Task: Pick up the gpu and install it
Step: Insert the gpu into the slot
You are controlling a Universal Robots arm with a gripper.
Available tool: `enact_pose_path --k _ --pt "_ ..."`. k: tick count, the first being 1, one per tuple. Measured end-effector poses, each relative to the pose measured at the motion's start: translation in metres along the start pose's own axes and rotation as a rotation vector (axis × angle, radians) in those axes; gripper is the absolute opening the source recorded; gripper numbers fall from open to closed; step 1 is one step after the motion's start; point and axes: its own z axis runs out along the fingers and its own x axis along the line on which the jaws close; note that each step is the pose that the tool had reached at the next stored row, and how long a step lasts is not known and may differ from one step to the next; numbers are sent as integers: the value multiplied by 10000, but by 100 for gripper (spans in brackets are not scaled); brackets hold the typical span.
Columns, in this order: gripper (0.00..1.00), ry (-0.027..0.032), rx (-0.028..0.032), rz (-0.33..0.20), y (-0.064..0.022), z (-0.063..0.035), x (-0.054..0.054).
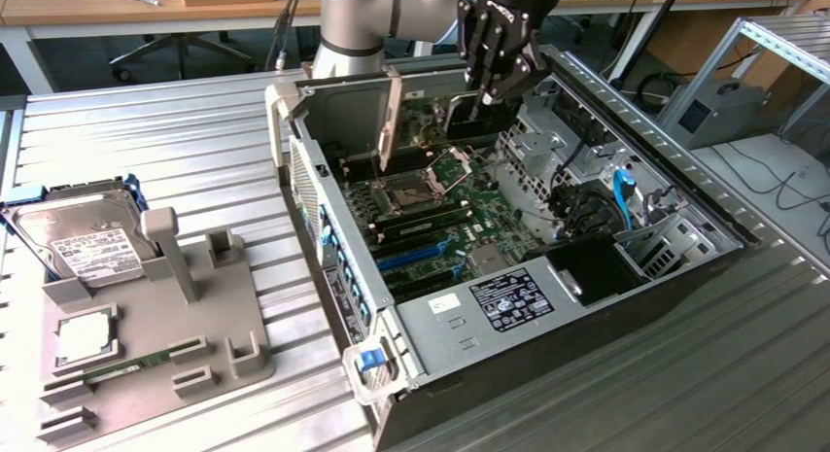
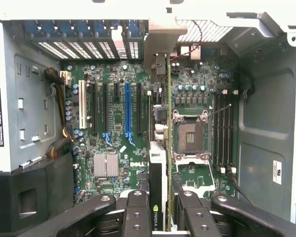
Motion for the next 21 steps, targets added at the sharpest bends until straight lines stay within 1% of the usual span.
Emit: enact_pose_path --k 15,18,21 --pt "27 0 1 2 19 12 0" --pt "27 1 0 1 29 24 1" --pt "27 2 1 0 42 66 2"
